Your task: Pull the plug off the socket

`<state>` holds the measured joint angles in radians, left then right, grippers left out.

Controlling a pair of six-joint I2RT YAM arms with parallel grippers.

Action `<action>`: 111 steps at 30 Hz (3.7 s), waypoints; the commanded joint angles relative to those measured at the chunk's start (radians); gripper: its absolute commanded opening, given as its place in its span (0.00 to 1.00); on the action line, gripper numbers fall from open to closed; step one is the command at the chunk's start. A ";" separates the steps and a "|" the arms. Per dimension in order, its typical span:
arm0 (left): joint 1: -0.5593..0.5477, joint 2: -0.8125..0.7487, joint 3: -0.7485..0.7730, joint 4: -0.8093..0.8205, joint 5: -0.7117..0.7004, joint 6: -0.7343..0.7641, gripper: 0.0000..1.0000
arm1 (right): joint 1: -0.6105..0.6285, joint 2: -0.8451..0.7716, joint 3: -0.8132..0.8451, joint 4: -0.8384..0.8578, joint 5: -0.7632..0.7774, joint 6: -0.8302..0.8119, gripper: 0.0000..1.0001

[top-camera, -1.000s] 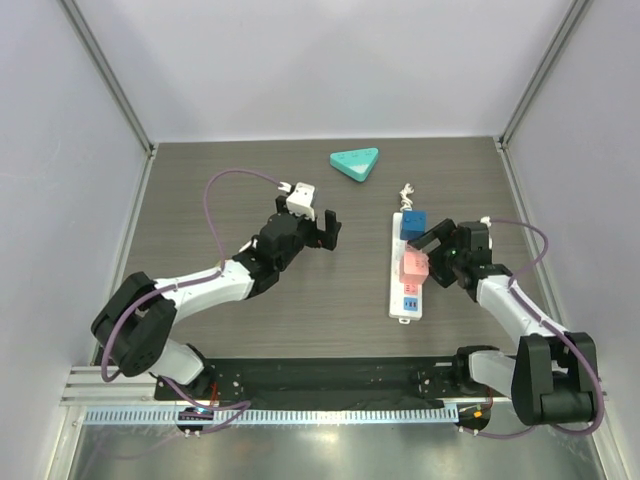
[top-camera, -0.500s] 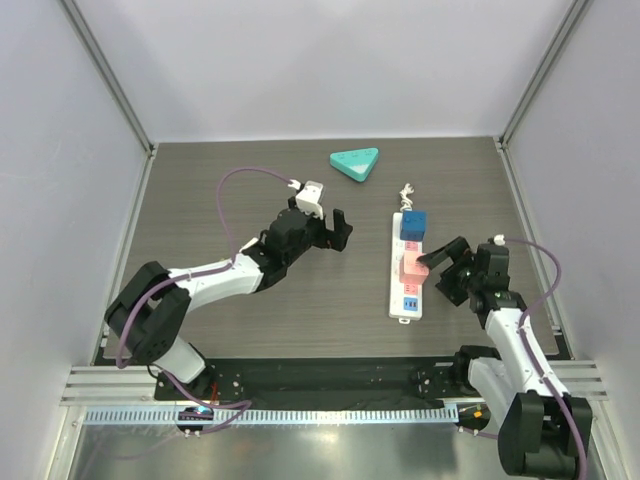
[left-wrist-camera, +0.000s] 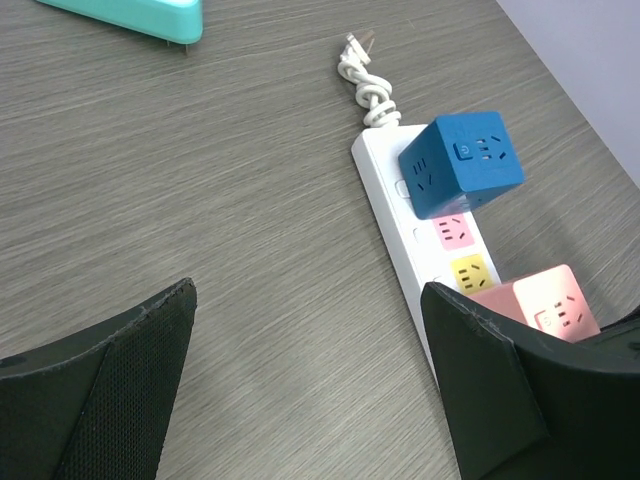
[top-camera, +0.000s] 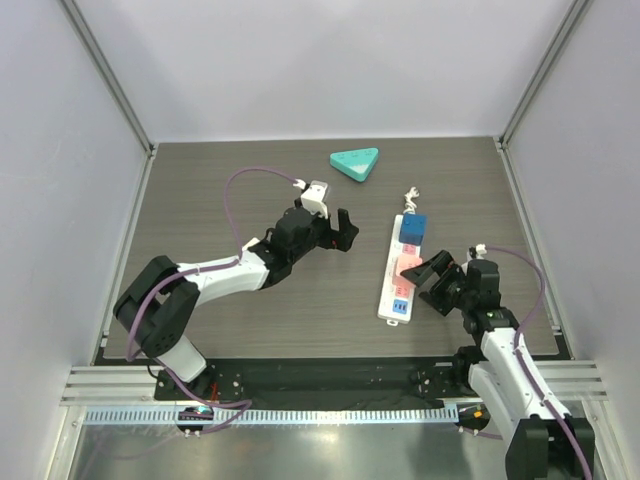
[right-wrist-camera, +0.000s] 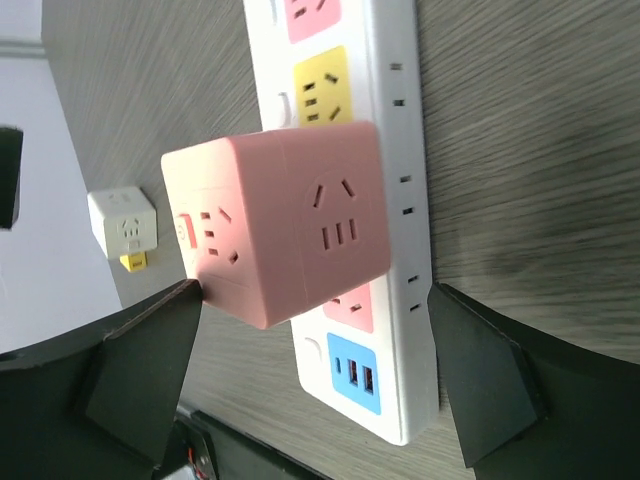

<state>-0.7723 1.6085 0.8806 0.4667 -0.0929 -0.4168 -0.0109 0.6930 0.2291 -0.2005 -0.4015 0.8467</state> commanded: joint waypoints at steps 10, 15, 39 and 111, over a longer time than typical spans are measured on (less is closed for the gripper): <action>-0.004 0.007 0.067 -0.031 -0.011 0.038 0.93 | 0.307 0.266 0.018 0.317 0.078 0.066 0.99; -0.004 0.004 0.072 -0.042 0.015 0.062 0.89 | 0.315 0.275 0.093 0.210 0.098 0.026 0.99; -0.300 0.146 0.236 -0.137 -0.166 0.231 1.00 | 0.103 0.253 0.594 -0.156 0.748 -0.032 0.96; -0.294 0.156 0.245 -0.191 -0.058 0.029 0.00 | 0.085 0.247 0.006 0.440 0.130 0.037 0.79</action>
<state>-1.0809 1.8324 1.1370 0.1680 -0.2295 -0.3264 0.0708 0.9234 0.2607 0.0818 -0.2352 0.8337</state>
